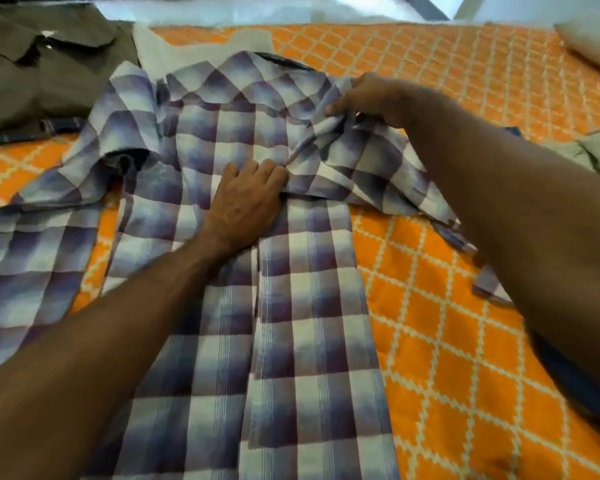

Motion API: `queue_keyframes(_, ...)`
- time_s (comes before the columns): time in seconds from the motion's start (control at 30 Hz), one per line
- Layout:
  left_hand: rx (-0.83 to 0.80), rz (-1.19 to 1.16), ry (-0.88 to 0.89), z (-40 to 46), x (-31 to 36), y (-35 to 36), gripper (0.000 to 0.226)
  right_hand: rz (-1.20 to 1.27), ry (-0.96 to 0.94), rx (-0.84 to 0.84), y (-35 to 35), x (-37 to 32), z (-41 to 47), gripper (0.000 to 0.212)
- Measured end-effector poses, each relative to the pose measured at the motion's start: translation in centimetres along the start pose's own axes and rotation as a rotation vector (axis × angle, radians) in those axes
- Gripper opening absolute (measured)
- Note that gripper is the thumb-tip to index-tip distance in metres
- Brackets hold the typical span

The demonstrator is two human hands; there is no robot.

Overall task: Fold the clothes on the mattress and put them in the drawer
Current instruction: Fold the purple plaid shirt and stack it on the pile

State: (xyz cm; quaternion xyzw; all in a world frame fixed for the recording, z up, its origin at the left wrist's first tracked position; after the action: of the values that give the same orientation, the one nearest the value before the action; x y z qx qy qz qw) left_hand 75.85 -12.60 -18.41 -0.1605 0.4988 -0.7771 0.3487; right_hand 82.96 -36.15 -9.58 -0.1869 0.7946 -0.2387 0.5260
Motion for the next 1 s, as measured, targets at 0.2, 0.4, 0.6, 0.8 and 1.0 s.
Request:
queue_keyframes(0.2, 0.138, -0.110, -0.135, -0.2, -1.0, 0.0, 0.010, 0.123, -0.095, 0.076, 1.3, -3.6, 3.6, 0.029)
queue_keyframes(0.4, 0.115, -0.113, -0.280, -0.5, -2.4, 1.1, 0.017, 0.137, -0.107, 0.070, 5.3, -3.1, 6.5, 0.019)
queue_keyframes(0.6, 0.068, -0.101, -0.427, -0.7, -3.7, 1.9, 0.022, 0.319, -0.254, 0.004, 5.2, -0.3, 7.1, 0.017)
queue_keyframes(0.8, 0.098, -0.105, -0.362, -0.3, -2.9, 1.5, 0.028, -0.160, -0.128, -0.075, 0.5, 3.7, 3.7, 0.064)
queue_keyframes(1.0, 0.022, 0.048, -0.003, 0.4, -0.7, 0.5, 0.041, -0.340, -0.066, -0.219, -0.7, 8.7, -3.8, 0.031)
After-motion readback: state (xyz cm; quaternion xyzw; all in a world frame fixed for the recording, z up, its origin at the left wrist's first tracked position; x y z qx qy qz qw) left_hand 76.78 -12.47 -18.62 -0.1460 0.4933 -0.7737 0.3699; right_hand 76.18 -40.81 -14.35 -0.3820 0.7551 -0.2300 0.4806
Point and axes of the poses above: each hand's wrist, its own z-axis towards the middle knuckle, its own y-axis out of the palm, x = y × z, the point moved 4 cm from there along z, towards the middle knuckle, and after that the axes turned 7 degrees about z, right-handed, at the moved point
